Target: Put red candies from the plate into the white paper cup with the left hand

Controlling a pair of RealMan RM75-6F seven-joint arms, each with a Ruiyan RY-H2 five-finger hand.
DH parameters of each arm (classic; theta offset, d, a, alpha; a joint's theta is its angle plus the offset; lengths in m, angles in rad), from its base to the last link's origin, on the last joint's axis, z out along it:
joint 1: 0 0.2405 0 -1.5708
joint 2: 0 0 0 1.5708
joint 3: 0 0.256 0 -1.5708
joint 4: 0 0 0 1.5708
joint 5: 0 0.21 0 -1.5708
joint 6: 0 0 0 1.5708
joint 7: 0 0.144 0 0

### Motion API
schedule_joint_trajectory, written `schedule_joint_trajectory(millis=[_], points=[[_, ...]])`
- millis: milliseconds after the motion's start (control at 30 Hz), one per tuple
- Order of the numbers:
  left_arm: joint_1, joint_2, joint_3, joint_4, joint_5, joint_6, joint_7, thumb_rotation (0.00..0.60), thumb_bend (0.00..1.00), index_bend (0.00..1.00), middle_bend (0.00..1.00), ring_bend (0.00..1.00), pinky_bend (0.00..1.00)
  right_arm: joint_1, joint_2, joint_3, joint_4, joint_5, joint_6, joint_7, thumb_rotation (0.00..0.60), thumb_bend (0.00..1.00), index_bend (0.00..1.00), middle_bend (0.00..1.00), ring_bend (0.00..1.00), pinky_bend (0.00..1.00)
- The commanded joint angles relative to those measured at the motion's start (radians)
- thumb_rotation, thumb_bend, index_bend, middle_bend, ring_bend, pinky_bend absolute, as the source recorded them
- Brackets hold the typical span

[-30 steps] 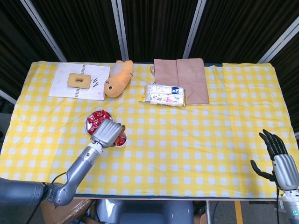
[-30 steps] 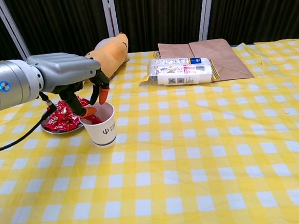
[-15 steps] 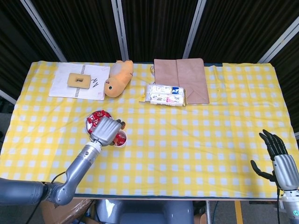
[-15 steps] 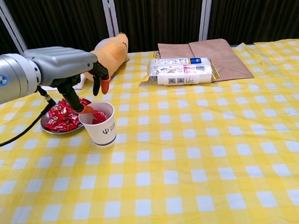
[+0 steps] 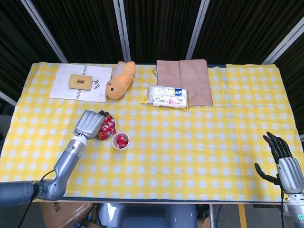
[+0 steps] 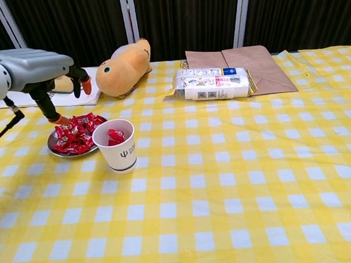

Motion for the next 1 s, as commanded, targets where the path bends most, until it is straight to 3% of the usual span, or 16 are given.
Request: schedule_joint_trajectory(millis=[33, 533, 1000], points=[[-0.010, -0.026, -0.002, 0.052, -0.032, -0.036, -0.001, 0.600, 0.24, 0.34, 0.34, 0.94, 0.89, 0.000, 0.000, 0.001, 0.000, 0.002, 0.000, 0.001, 0.600, 0.42, 0.00, 0.00, 0.00, 0.00], [-0.060, -0.175, -0.005, 0.246, -0.087, -0.122, 0.028, 0.600, 0.27, 0.38, 0.38, 0.94, 0.90, 0.002, 0.003, 0.002, -0.002, 0.006, -0.006, 0.013, 0.600, 0.42, 0.00, 0.00, 0.00, 0.00], [-0.091, -0.251, -0.014, 0.329, -0.107, -0.163, 0.038, 0.600, 0.30, 0.41, 0.38, 0.94, 0.90, 0.001, 0.008, 0.003, -0.005, 0.009, -0.006, 0.023, 0.600, 0.42, 0.00, 0.00, 0.00, 0.00]])
